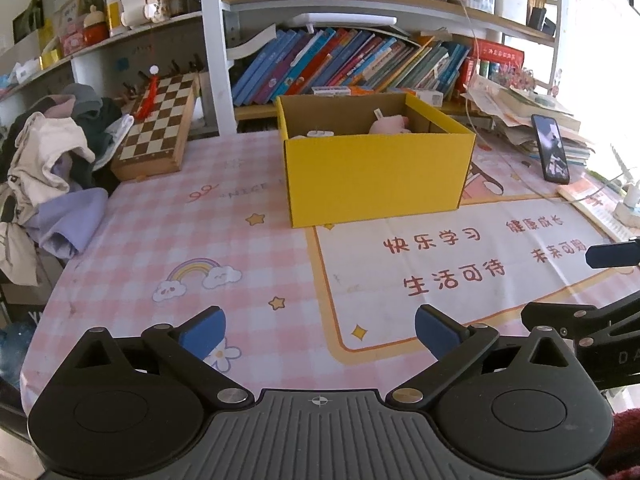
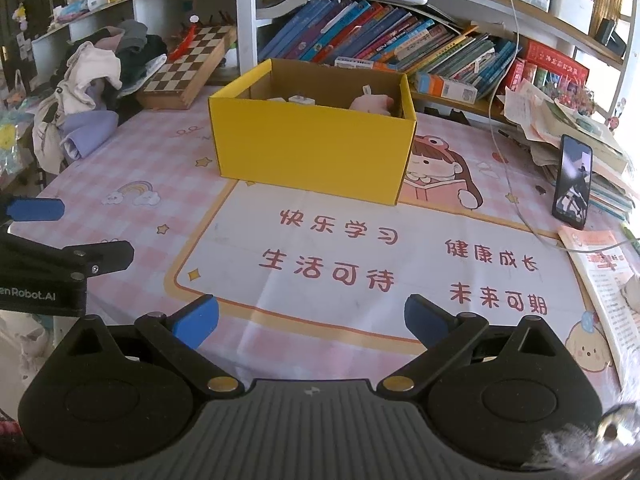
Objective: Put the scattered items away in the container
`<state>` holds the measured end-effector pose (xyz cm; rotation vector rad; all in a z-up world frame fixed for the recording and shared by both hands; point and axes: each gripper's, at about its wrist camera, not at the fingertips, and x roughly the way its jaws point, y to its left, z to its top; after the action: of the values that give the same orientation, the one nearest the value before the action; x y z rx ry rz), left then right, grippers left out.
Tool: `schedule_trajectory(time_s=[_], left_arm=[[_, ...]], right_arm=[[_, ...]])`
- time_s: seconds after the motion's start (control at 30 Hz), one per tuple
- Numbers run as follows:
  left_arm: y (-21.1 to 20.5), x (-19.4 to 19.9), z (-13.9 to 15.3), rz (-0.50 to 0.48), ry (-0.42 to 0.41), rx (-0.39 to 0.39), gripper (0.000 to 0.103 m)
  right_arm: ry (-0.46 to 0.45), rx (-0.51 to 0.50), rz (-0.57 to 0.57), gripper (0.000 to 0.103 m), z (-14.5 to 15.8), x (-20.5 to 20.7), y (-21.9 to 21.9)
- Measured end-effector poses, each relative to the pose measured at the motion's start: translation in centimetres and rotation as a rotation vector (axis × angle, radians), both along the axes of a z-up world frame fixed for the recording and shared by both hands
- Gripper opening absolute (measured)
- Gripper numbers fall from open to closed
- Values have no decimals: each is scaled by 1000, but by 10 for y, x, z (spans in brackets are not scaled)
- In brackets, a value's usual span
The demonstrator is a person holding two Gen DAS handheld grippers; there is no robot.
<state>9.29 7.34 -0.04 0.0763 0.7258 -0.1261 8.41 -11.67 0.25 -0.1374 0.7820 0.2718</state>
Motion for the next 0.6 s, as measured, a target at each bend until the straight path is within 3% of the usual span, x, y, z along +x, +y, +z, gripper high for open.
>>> schedule_trajectory(time_s=[0.6], left_arm=[[-6, -4, 2, -24, -6, 14, 103]], right_arm=[[-5, 17, 0, 101, 0, -2, -4]])
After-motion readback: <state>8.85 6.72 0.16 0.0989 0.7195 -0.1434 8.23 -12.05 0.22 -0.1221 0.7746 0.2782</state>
